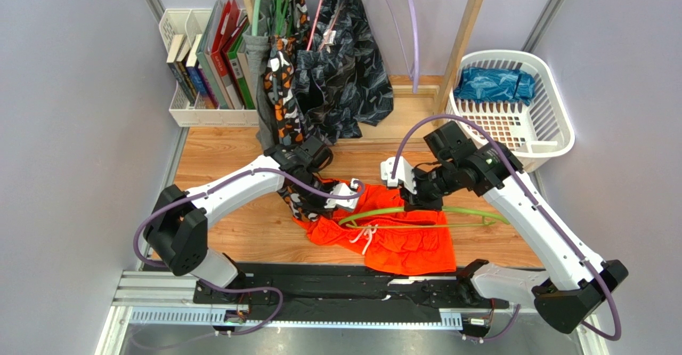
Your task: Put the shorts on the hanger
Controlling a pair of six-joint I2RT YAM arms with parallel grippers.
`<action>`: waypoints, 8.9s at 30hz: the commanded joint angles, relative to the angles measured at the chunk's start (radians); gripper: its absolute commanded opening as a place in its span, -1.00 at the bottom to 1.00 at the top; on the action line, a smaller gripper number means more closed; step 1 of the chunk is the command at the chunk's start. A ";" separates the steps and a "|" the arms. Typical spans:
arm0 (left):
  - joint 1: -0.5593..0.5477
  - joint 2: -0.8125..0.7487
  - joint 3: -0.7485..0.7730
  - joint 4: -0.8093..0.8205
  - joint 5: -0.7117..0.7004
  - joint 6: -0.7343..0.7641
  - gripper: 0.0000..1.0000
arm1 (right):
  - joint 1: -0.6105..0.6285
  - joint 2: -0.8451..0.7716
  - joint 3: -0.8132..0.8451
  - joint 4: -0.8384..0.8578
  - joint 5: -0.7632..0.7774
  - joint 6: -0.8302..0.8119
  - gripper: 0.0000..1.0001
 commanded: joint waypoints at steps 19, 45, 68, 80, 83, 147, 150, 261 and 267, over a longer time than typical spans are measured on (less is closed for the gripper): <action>0.004 -0.019 0.146 -0.079 0.065 -0.086 -1.00 | 0.064 0.042 0.103 0.100 0.025 -0.033 -1.00; 0.012 -0.101 0.189 0.022 0.116 -0.358 -0.34 | 0.073 -0.005 -0.167 0.560 -0.106 0.194 -1.00; 0.024 -0.063 0.035 0.211 0.135 -0.333 -0.46 | 0.068 -0.157 -0.262 0.671 -0.149 0.253 -1.00; 0.020 -0.226 -0.110 0.197 0.143 -0.146 -1.00 | -0.172 -0.259 -0.066 0.515 0.035 0.774 0.71; 0.011 -0.243 -0.120 0.173 0.142 -0.086 -1.00 | -0.264 -0.248 -0.053 0.436 0.017 0.791 0.73; 0.179 -0.361 -0.117 -0.091 -0.082 -0.171 -1.00 | -0.577 0.143 -0.311 0.204 0.606 0.196 -1.00; 0.182 -0.339 -0.124 -0.110 -0.113 -0.123 -1.00 | -0.648 0.111 -0.302 0.189 0.607 0.153 -1.00; 0.098 -0.276 0.525 0.119 0.080 -0.566 0.42 | -0.019 -0.251 0.092 0.424 -0.080 0.736 -1.00; 0.067 -0.327 0.523 0.148 0.086 -0.712 0.31 | -0.018 -0.181 0.190 0.488 0.058 0.895 -1.00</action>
